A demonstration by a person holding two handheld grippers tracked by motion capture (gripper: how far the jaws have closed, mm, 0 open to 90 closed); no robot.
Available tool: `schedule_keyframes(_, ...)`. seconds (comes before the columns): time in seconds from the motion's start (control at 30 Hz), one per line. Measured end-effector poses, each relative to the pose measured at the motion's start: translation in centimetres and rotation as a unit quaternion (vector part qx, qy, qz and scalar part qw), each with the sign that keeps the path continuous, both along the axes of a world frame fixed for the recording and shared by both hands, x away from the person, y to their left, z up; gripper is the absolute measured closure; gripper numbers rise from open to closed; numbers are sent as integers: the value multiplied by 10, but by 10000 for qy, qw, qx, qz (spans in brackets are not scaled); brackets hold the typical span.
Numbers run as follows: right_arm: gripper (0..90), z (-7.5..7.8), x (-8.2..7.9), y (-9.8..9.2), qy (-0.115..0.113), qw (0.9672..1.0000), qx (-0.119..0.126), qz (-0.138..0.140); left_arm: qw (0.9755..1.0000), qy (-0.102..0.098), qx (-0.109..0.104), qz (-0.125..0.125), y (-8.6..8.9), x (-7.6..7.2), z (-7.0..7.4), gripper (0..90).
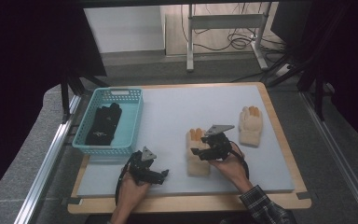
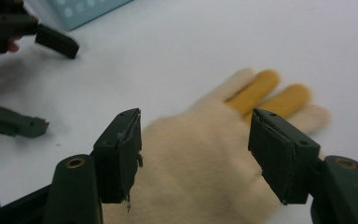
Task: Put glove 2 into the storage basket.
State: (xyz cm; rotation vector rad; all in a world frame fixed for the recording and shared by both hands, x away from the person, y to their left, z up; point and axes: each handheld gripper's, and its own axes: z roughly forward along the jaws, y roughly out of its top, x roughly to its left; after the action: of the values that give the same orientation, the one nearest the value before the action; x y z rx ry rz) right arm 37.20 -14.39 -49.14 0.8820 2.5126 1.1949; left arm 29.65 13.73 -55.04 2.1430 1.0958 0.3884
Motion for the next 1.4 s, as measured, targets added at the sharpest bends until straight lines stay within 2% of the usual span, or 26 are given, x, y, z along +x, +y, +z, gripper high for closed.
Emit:
schedule_keyframes(0.13,373,5,11,-22,22,9996,5,-294,10000,2,-2,2,0,0,0,0)
schedule_keyframes(0.27,505,2,22,-48,176,9982,-31,-564,10000,1,-2,2,0,0,0,0)
schedule_keyframes(0.47,654,2,39,-91,128,9935,-153,-1125,10000,-2,-14,11,0,0,0,0)
schedule_keyframes(0.6,722,8,52,-126,118,9868,-185,-1607,10000,1,-13,8,0,0,0,0)
schedule_keyframes(0.67,744,12,57,-145,90,9822,-195,-1864,10000,3,-1,-2,0,0,0,0)
schedule_keyframes(0.73,751,15,61,-159,46,9778,-227,-2085,10000,-1,-5,-1,0,0,0,0)
schedule_keyframes(0.8,751,17,66,-176,18,9718,-261,-2343,10000,-3,-18,8,0,0,0,0)
schedule_keyframes(0.9,730,16,71,-195,32,9656,-238,-2591,10000,1,-3,-4,0,0,0,0)
schedule_keyframes(0.97,690,13,73,-201,75,9636,-181,-2665,10000,1,-4,-3,0,0,0,0)
schedule_keyframes(1.1,577,2,74,-200,175,9633,-195,-2671,10000,-1,-4,-2,0,0,0,0)
schedule_keyframes(1.2,555,-8,75,-197,271,9636,-195,-2652,10000,-1,-4,-2,0,0,0,0)
schedule_keyframes(1.3,582,-16,77,-195,367,9625,-229,-2678,10000,-1,-5,-2,0,0,0,0)
schedule_keyframes(1.4,721,-21,77,-195,560,9627,-113,-2644,10000,1,-1,-2,0,0,0,0)
